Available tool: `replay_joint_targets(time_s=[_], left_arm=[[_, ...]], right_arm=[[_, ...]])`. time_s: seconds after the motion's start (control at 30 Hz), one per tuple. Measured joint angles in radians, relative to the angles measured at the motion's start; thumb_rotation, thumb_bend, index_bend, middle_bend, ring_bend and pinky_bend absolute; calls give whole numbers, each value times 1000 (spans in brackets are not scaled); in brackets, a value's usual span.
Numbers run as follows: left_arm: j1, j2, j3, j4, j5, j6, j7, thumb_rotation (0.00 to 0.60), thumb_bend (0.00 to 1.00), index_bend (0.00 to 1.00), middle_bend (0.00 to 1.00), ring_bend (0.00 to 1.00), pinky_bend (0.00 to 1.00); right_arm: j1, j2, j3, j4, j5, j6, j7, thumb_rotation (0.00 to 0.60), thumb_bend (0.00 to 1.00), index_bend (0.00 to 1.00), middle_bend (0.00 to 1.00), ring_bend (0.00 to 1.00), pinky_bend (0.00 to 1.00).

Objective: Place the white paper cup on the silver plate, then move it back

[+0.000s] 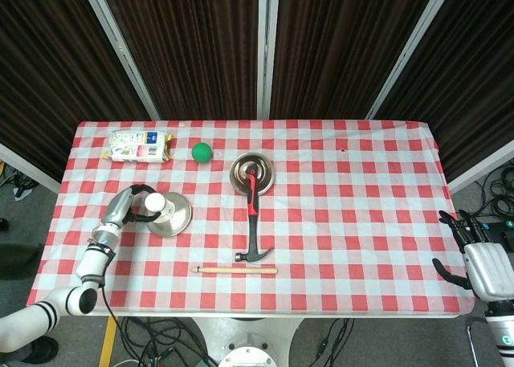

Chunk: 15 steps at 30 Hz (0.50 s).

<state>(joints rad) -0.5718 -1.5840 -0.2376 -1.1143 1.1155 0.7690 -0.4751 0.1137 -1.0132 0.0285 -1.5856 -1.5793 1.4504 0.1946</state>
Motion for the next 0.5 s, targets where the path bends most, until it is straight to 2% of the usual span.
replay_joint_targets(time_s=[0.33,0.5], left_arm=[[37,53,49,-150,113,65,-3,600,289,502,294,139,146],[28,43,41,-113,89,47,-1,600,291,502,294,139,146]], right_arm=[[1,-1,0,3,2,-2,4,600,214,50,203,0,129],[2,-2,1,5,0,1,7,600,214,49,203,0,129]])
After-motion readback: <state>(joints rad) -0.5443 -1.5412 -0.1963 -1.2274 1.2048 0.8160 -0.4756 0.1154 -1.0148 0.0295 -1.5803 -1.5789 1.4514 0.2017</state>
